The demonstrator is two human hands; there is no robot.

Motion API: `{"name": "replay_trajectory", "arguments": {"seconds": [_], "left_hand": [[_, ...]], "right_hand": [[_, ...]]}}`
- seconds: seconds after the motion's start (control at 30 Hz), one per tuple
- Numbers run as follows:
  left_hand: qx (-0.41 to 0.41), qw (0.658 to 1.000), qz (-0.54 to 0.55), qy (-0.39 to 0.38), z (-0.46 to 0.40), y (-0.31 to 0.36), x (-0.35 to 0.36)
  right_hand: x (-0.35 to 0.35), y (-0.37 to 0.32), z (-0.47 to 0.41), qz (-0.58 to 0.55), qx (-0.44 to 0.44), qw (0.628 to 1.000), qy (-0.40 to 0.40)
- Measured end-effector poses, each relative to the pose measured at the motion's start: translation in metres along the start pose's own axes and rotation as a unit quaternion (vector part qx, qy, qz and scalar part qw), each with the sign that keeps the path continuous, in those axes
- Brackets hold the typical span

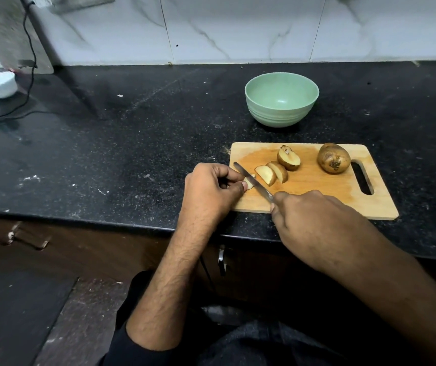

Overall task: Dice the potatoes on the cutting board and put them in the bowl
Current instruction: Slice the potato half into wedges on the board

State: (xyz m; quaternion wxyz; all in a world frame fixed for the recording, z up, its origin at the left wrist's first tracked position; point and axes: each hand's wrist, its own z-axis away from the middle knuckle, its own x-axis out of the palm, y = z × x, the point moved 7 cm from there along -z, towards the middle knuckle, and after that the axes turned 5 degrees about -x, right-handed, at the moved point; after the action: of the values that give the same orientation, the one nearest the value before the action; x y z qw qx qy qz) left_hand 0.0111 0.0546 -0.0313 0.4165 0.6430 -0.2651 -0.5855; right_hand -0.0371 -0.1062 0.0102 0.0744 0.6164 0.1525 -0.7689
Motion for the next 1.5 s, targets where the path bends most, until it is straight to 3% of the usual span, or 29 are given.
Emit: {"name": "replay_trajectory", "arguments": {"seconds": [0.5, 1.07, 1.5], "left_hand": [[-0.034, 0.99, -0.139, -0.008, -0.005, 0.015, 0.003], [-0.036, 0.995, -0.093, 0.012, -0.001, 0.008, 0.0], [0.022, 0.999, -0.011, 0.033, 0.01, -0.003, -0.005]], "right_hand": [[-0.003, -0.001, 0.002, 0.018, -0.015, 0.999, -0.022], [0.013, 0.034, 0.037, -0.039, -0.017, 0.996, -0.083], [0.0, 0.024, 0.043, -0.058, 0.002, 0.998, 0.013]]}}
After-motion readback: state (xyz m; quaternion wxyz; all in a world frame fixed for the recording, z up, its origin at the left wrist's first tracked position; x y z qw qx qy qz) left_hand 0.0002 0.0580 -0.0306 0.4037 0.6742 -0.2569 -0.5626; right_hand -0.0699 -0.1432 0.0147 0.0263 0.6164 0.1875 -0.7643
